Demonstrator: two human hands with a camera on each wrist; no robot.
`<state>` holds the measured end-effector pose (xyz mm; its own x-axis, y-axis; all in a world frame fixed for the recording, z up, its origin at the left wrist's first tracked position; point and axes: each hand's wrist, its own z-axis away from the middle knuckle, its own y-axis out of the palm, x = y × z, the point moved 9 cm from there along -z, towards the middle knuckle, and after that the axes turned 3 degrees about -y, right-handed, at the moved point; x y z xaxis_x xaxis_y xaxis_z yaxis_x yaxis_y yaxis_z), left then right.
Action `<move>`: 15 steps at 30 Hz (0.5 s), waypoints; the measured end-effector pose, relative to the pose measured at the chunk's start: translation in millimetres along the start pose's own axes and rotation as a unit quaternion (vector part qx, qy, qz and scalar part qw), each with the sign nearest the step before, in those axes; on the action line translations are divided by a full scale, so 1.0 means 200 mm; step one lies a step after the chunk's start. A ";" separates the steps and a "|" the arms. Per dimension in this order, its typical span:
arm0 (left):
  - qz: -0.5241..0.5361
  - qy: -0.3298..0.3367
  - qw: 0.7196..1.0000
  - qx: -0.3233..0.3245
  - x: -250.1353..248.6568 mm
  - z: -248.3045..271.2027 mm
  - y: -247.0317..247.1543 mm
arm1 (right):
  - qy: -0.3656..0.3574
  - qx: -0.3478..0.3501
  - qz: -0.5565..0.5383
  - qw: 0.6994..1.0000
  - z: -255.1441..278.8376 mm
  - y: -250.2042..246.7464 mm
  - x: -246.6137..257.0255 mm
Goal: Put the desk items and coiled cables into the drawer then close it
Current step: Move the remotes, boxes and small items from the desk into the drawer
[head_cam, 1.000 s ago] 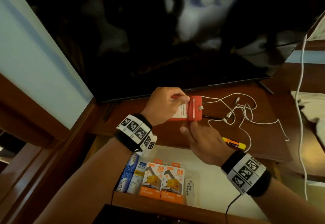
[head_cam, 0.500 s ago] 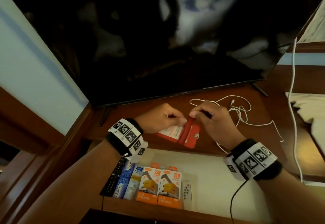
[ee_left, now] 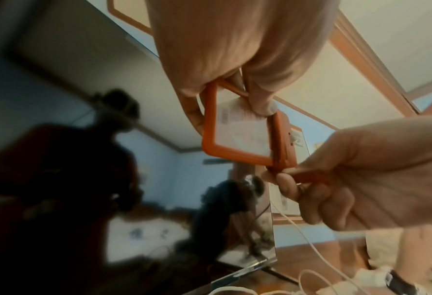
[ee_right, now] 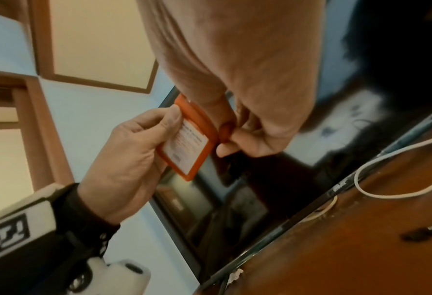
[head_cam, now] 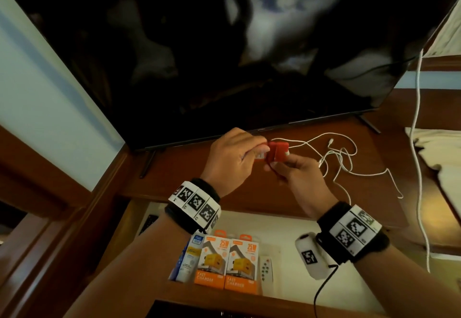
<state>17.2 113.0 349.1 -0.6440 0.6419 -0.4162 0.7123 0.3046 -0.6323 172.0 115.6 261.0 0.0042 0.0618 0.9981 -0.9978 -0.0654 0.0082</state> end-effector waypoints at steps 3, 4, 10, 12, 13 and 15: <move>-0.026 0.059 0.997 0.049 -0.01 0.06 0.05 | 0.090 0.044 -0.194 0.976 0.00 0.02 -0.06; -0.041 0.078 0.994 0.070 -0.01 0.09 0.07 | 0.112 0.048 -0.248 0.961 0.00 0.01 -0.06; -0.180 0.165 0.955 0.166 -0.08 0.27 0.23 | 0.173 0.088 -0.240 0.951 0.05 0.00 -0.12; -0.198 0.166 0.944 0.206 -0.08 0.37 0.33 | 0.200 0.073 -0.158 0.964 0.06 -0.02 -0.22; -0.202 0.167 0.940 0.219 -0.08 0.42 0.38 | 0.209 0.059 -0.119 0.969 0.07 -0.03 -0.28; -0.199 0.167 0.936 0.238 -0.07 0.54 0.47 | 0.223 0.050 -0.042 0.973 0.10 -0.04 -0.39</move>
<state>63.6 56.3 225.8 -0.6517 0.7530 0.0910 0.1791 0.2693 -0.9462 181.8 91.0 183.6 0.0338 0.4949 0.8683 -0.9839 -0.1362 0.1159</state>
